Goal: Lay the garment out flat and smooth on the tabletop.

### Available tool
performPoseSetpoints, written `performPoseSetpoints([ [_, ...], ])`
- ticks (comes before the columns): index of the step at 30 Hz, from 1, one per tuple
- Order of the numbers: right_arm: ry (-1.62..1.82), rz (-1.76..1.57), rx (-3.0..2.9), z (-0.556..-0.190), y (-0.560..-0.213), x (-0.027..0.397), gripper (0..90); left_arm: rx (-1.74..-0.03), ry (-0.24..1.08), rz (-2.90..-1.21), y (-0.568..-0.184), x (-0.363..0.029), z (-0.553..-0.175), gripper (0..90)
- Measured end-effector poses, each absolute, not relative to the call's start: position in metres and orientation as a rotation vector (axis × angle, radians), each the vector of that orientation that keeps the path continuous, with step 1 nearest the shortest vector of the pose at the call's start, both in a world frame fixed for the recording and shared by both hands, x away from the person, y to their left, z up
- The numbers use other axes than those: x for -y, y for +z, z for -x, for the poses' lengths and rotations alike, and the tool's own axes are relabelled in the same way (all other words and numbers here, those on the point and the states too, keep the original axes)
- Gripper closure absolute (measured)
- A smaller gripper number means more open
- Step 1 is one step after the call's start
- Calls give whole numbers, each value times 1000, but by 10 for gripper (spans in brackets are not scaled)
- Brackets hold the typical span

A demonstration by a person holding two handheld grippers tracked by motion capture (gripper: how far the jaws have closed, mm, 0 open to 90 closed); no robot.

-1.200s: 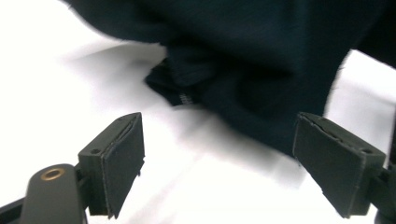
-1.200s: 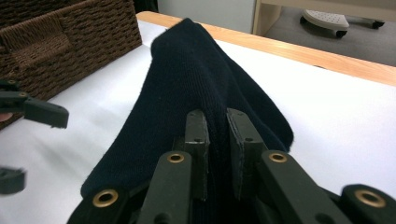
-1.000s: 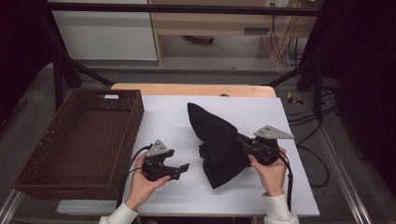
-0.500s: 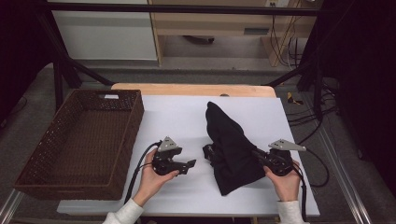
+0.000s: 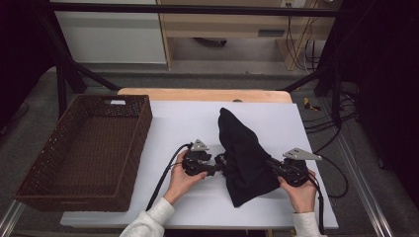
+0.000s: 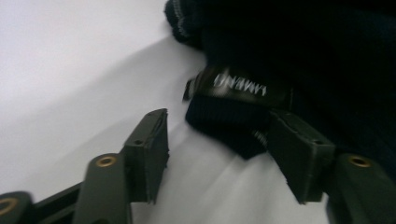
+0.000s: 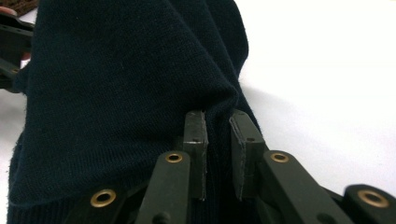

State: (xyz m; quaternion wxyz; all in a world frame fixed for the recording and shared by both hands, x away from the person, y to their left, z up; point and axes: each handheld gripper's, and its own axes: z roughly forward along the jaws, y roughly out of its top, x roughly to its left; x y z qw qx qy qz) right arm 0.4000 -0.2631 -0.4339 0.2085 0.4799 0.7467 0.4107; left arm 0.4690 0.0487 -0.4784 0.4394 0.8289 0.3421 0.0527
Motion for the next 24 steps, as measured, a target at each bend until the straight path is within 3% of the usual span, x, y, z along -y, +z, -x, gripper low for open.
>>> performPoseSetpoints([
  [8,1127,-1327,-2085,-402,-437,260,789,-804,54,-2041,-486,-40,-470,608],
  [10,1123,-1330,-2087,-402,-438,259,789,-799,20,-2035,-485,-39,-469,755],
  [12,1122,-1328,-2087,-403,-438,258,790,-779,56,-2057,-483,-37,-466,830],
  [24,1202,-1294,-2079,-399,-428,256,810,-773,231,-2061,-437,-76,-463,876],
])
